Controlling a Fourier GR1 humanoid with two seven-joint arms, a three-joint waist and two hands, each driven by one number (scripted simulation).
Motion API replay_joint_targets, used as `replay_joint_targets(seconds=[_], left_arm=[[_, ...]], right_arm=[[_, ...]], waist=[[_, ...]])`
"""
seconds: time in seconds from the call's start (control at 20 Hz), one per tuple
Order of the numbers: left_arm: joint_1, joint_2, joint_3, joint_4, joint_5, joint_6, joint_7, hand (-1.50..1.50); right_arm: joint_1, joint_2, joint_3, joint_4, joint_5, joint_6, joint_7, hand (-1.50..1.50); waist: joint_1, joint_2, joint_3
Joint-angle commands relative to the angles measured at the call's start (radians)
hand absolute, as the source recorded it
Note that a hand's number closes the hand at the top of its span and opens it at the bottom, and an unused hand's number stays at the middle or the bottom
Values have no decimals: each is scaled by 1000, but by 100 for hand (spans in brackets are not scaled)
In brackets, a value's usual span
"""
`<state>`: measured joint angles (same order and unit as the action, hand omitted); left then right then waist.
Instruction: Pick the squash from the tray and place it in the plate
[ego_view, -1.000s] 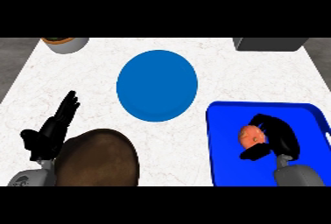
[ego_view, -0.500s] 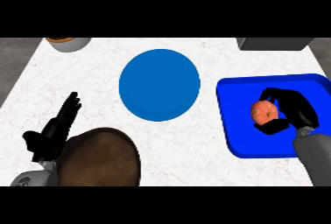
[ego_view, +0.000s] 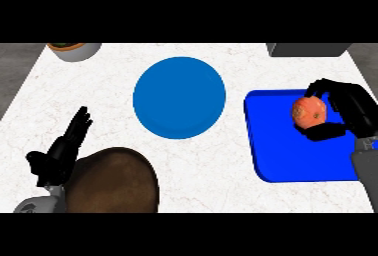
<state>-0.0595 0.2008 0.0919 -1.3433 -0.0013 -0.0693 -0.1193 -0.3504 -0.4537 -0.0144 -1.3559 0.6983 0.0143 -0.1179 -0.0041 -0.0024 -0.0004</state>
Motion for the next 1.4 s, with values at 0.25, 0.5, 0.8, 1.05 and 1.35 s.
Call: replay_joint_targets(seconds=[0.25, 0.5, 0.8, 1.05, 1.35], left_arm=[[-9, 2, 12, -9, 3, -19, 31, 0], [38, -16, -1, -5, -20, -17, -49, 0], [-6, -41, -19, 25, -58, 14, -36, 0], [-55, -3, 16, -9, -22, -12, 51, 0], [-32, -41, -12, -83, -16, -4, 105, 0]], right_arm=[[-45, 72, -14, -174, -6, -1, 44, 150], [-187, 155, 46, -171, 36, 39, 181, 150], [-270, 266, 127, -42, 100, 24, 197, 150], [-374, 389, 170, 62, 129, 8, 261, 150], [-506, 451, 195, 390, 107, -181, 208, 150]], waist=[[7, 2, 0], [13, 3, 0], [13, 4, 0], [15, 4, 0], [29, 6, 1]])
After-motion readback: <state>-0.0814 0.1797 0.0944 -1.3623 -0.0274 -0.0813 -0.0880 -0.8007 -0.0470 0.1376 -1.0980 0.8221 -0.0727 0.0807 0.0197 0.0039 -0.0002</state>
